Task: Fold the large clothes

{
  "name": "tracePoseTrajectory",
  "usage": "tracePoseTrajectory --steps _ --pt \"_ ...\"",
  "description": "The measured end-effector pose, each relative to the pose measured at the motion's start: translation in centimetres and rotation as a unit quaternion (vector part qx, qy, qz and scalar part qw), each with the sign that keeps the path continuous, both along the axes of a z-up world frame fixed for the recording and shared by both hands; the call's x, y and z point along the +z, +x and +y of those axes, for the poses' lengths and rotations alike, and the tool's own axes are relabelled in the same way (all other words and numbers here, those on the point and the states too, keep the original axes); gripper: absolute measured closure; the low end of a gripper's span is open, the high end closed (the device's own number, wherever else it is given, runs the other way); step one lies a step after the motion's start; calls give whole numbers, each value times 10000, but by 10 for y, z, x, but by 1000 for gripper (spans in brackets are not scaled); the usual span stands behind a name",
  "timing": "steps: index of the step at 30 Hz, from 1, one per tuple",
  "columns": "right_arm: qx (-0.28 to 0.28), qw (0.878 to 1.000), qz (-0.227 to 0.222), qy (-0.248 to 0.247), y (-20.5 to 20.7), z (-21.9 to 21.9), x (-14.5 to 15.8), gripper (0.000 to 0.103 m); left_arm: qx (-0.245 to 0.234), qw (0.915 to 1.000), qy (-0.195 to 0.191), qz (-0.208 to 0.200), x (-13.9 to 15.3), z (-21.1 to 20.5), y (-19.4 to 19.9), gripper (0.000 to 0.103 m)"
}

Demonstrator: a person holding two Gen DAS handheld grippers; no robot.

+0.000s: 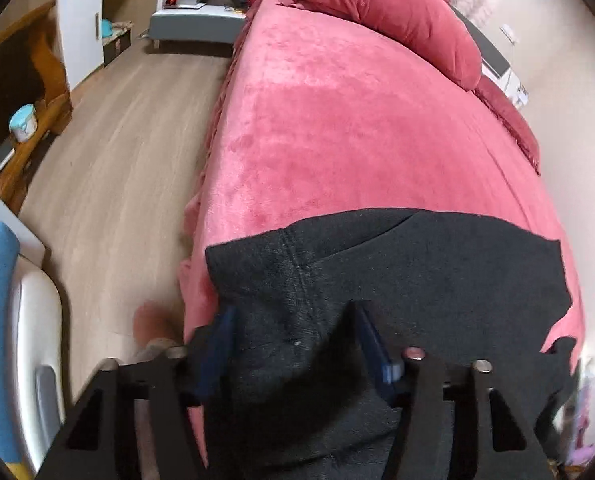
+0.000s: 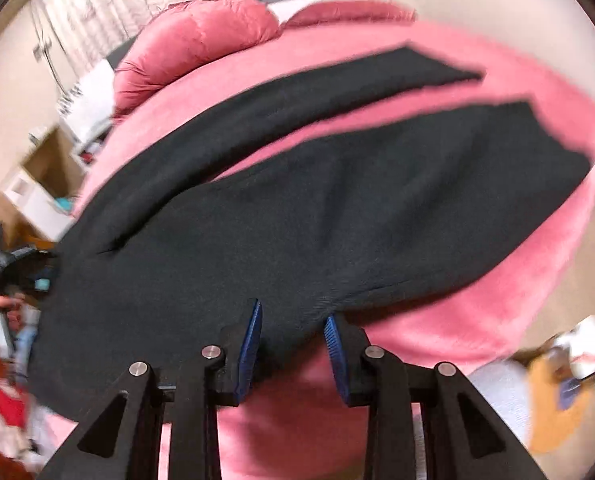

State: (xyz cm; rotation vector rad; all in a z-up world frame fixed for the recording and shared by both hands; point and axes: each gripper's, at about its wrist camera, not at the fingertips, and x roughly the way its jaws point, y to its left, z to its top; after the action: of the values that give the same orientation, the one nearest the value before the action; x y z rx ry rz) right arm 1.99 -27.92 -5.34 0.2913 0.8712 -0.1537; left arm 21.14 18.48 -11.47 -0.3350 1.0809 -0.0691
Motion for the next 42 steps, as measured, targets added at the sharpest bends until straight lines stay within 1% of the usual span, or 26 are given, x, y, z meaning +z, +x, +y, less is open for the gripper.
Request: tracePoseTrajectory --steps 1,3,4,5,8,9,10,11,13,14,16,19,21,24,26,27,30,32,33,34,35,36,37,39,41,42 --pt "-75 9999 -40 -126 -2 -2 4 71 -69 9999 77 -45 0 -1 0 63" --pt "-83 9999 -80 -96 2 -2 6 71 -57 10000 -27 12 0 3 1 76" --pt "-80 9999 -54 -84 5 -1 5 71 -19 9999 -167 26 2 7 2 81" --pt "-80 9999 -6 -108 8 1 4 71 44 9989 -474 -10 9 12 3 86" --pt "-94 9995 53 -296 9 7 6 71 292 9965 -741 -253 29 23 10 87" --pt "-41 9997 133 -221 9 6 5 70 292 9964 -727 -310 31 24 14 87" --pt "61 9996 270 -92 9 5 1 69 278 9974 -572 -347 30 24 22 87" --pt "143 9992 378 -36 10 4 -5 69 298 9978 -495 -329 26 23 28 87" --pt "288 9977 591 -154 4 8 -13 69 475 9971 -556 -221 12 27 37 87" --pt "327 9972 647 -185 1 9 -15 69 689 9945 -787 -91 -2 33 41 87" --pt "378 9961 790 -83 -7 7 -18 69 803 9915 -1022 18 -17 37 41 85" --pt "127 9963 786 336 -19 -10 -20 69 437 9957 -806 -150 -11 32 37 67" --pt "-30 9980 586 224 -26 -19 -11 69 267 9974 -653 -128 0 36 23 49" --pt "66 9998 156 91 -26 -16 5 69 355 9968 -675 -220 9 54 -10 38" --pt "252 9993 -75 256 -20 -7 9 68 353 9961 -758 -294 11 64 -43 33" --pt "439 9977 -153 496 -14 2 8 68 337 9955 -827 -311 10 66 -56 29" --pt "863 9915 -192 957 3 31 -4 68 251 9926 -1184 -107 0 62 -98 21" --pt "1106 9884 -17 1039 16 47 -17 68 149 9900 -1388 180 -12 50 -122 20" --pt "1227 9868 114 1052 22 58 -24 68 95 9900 -1379 265 -17 44 -130 20" --pt "1303 9855 201 1070 26 65 -30 68 64 9911 -1291 305 -19 39 -138 22" --pt "1389 9837 336 1091 29 74 -38 68 63 9938 -1066 324 -21 33 -147 31" --pt "1481 9815 534 1092 32 83 -47 67 -10 9959 -864 260 -21 26 -155 50" --pt "1546 9800 643 1076 32 89 -53 67 -86 9967 -790 163 -20 21 -160 59" --pt "1598 9809 565 956 27 94 -57 63 -256 9973 -688 -60 -11 10 -168 91" --pt "1621 9803 537 992 26 92 -56 63 -436 9985 -241 -239 4 -2 -171 95" --pt "1590 9802 531 1050 26 91 -57 63 -510 9981 -148 -316 10 -6 -171 97"
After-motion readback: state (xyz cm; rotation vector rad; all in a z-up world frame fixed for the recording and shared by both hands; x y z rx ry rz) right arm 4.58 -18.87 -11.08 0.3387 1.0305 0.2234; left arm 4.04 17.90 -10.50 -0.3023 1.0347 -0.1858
